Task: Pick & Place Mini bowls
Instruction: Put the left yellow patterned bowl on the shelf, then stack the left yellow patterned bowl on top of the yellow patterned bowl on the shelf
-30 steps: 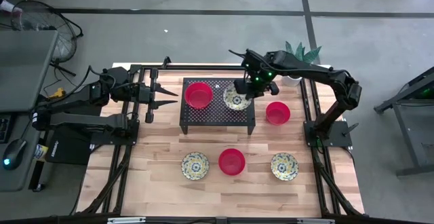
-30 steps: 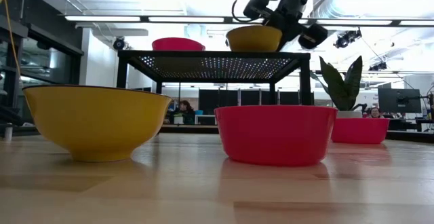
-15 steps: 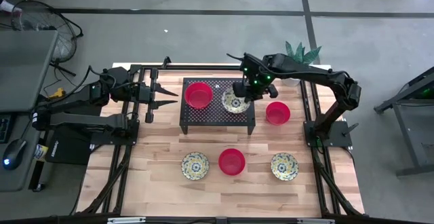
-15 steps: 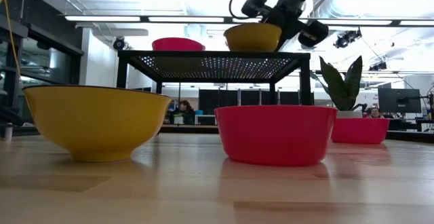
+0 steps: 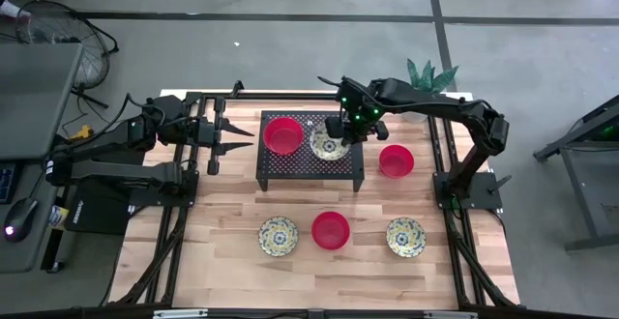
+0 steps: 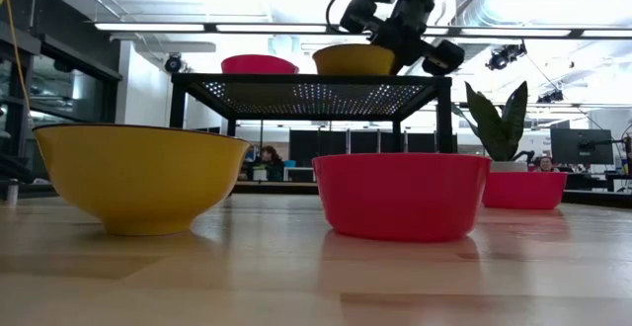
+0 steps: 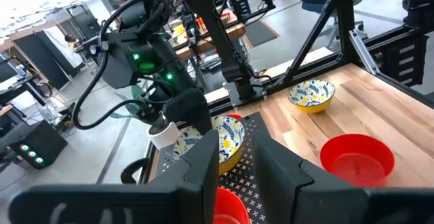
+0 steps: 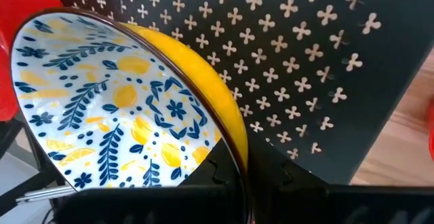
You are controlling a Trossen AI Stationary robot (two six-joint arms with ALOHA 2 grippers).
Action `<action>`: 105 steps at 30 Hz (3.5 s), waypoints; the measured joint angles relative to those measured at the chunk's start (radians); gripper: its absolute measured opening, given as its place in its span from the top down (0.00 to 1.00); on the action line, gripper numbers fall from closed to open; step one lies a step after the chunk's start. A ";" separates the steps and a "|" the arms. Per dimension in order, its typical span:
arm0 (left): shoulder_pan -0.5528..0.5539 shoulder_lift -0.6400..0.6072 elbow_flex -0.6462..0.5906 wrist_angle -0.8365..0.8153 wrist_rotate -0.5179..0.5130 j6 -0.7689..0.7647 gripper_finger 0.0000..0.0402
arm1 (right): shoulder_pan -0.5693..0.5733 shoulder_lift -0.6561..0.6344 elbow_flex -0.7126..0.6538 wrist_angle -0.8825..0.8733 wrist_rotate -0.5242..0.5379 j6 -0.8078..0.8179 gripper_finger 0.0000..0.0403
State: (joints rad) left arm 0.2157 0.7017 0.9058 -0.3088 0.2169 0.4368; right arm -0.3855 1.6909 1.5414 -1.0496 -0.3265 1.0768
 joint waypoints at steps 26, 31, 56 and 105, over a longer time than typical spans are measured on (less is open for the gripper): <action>0.000 0.000 0.000 0.000 -0.002 -0.022 0.79 | -0.001 -0.008 0.002 -0.068 0.050 -0.062 0.84; 0.000 0.000 0.000 0.000 -0.002 -0.023 0.79 | -0.009 -0.030 0.000 -0.064 0.075 -0.065 0.74; 0.000 0.000 0.000 -0.057 0.001 -0.168 0.79 | -0.083 -0.336 0.000 -0.039 0.160 -0.233 0.68; -0.788 0.488 0.000 -0.230 -0.568 -1.425 0.79 | 0.390 -0.507 0.002 -0.278 0.260 -0.700 0.68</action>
State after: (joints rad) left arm -0.5720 1.1897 0.9057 -0.5385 -0.3512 -0.9883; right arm 0.0041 1.1835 1.5429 -1.3281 -0.0666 0.3772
